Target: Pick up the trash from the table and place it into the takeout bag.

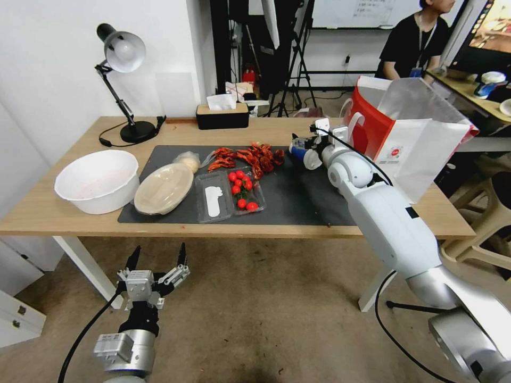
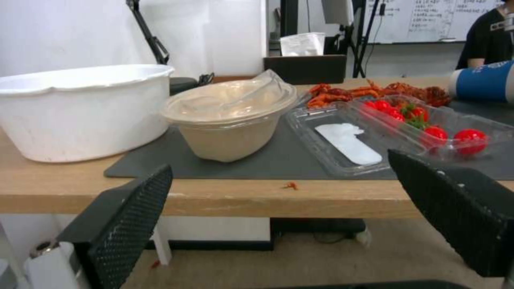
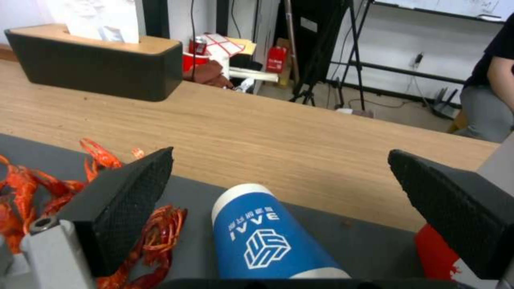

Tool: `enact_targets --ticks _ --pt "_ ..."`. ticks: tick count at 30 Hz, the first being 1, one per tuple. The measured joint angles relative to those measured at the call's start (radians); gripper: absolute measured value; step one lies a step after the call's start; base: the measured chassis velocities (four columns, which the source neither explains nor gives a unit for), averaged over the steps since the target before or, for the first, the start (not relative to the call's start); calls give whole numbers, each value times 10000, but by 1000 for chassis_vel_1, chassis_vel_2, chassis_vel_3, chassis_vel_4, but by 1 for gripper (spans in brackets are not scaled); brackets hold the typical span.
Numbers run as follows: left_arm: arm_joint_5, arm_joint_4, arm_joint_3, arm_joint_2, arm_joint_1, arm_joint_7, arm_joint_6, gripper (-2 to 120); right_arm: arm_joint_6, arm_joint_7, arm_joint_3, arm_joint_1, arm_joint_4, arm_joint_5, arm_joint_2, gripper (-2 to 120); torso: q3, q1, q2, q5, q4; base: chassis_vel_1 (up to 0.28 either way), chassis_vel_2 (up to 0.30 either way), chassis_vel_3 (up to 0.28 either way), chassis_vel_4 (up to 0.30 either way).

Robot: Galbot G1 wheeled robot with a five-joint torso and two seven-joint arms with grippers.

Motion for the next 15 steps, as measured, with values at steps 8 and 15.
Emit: enact_targets --ticks 8,15 --pt "-5 24 2 50 -27 -6 -3 100 -90 -509 -252 442 -735 -81 -4 100 0 0 1 0 -1 0 0 0 0" --pt "-15 24 -14 83 -3 -6 -6 100 -304 -886 -271 478 -995 -189 -25 100 -1 -1 1 0 -1 0 0 0 0"
